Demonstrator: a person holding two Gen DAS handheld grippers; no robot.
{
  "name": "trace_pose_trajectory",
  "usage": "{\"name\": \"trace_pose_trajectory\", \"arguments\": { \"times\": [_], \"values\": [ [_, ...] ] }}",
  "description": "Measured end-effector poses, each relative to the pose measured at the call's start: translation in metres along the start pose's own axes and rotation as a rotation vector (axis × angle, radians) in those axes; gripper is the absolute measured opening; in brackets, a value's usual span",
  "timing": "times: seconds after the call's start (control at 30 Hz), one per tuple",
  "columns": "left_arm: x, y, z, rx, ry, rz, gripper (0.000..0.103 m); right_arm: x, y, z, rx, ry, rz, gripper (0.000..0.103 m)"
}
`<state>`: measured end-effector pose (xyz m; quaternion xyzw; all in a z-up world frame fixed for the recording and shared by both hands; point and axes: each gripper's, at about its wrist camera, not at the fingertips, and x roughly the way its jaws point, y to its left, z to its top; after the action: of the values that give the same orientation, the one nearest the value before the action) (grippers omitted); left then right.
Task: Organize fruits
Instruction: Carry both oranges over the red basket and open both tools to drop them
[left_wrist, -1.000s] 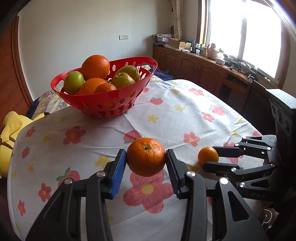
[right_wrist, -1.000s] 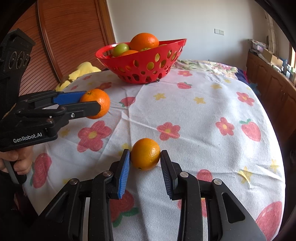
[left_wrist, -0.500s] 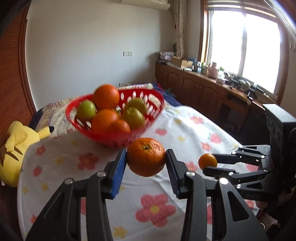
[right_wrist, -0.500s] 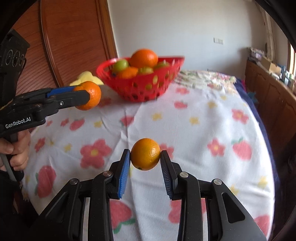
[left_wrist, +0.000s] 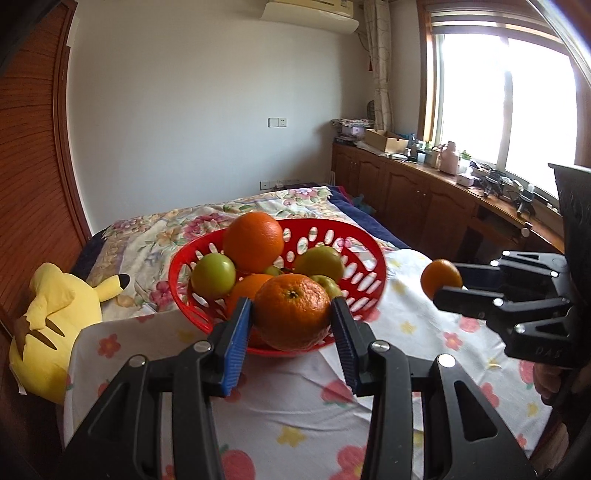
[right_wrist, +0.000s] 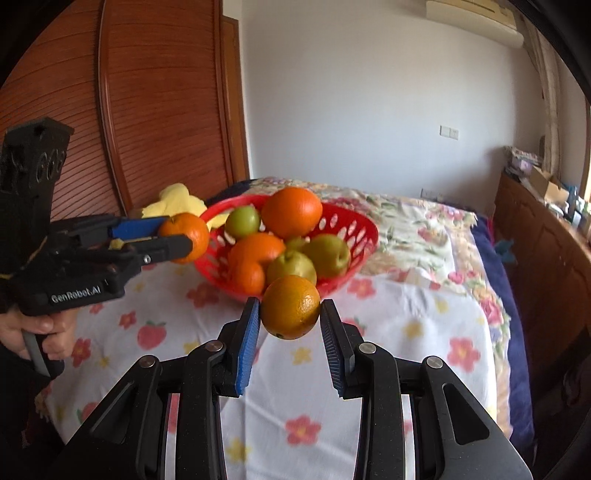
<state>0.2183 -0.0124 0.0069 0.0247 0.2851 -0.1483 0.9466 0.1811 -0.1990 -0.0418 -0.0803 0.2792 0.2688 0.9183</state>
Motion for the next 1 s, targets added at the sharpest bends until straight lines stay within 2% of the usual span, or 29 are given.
{"name": "trace_pose_trajectory", "arguments": {
  "times": [0.43, 0.73, 1.0],
  "values": [
    [0.048, 0.025, 0.002, -0.019, 0.052, 0.021, 0.041, 0.063, -0.006, 0.033, -0.042, 0.035, 0.028, 0.033],
    [0.059, 0.031, 0.003, -0.021, 0.064, 0.025, 0.041, 0.092, -0.004, 0.048, -0.057, 0.041, 0.057, 0.033],
    [0.063, 0.032, 0.001, -0.025, 0.074, 0.028, 0.042, 0.123, -0.003, 0.054, -0.056, 0.083, 0.084, 0.033]
  ]
}}
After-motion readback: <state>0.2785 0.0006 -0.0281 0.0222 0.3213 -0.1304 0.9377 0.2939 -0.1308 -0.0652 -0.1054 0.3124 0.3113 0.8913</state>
